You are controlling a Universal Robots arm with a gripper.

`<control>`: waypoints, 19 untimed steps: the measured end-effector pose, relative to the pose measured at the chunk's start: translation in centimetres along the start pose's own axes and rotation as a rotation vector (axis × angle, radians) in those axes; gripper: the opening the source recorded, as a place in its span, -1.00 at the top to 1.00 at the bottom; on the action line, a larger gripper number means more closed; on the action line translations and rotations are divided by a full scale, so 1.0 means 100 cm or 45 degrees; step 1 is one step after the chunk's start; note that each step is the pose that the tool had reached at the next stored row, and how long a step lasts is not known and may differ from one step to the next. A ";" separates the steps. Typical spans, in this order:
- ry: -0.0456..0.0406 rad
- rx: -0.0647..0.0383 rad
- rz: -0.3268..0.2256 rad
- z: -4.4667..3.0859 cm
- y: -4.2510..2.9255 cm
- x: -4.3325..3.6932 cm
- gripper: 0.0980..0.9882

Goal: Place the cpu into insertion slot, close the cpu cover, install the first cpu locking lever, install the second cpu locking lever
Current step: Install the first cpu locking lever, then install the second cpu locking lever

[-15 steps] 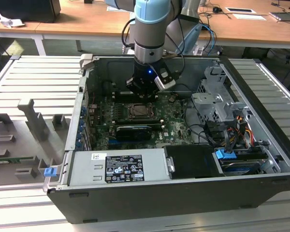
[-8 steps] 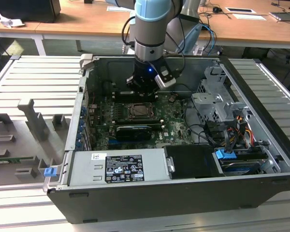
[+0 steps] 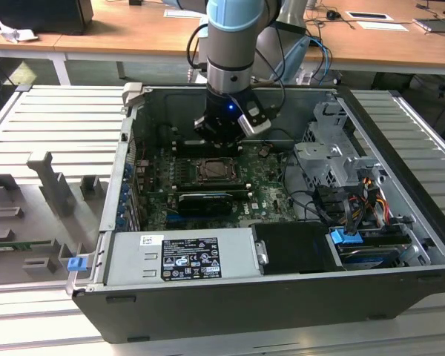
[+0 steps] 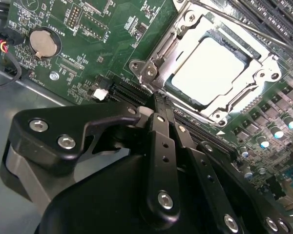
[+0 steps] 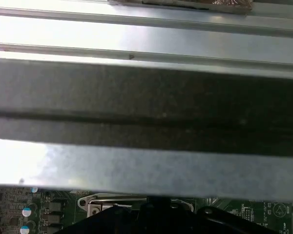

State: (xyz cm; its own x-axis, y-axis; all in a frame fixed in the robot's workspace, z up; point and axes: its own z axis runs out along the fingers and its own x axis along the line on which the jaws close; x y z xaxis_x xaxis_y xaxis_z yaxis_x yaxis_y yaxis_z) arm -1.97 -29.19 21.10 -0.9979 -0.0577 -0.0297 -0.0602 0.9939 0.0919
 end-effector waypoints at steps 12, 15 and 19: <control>0.000 0.000 0.000 -0.0005 -0.0053 0.0003 0.98; 0.000 0.000 0.000 -0.0007 -0.0073 0.0004 0.98; 0.000 0.000 0.000 -0.0029 -0.0089 0.0005 0.98</control>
State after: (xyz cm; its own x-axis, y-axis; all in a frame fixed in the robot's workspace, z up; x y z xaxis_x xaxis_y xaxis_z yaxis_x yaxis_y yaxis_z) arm -1.97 -30.10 21.31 -0.9979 -0.0575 -0.0296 -0.0600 0.9940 0.0918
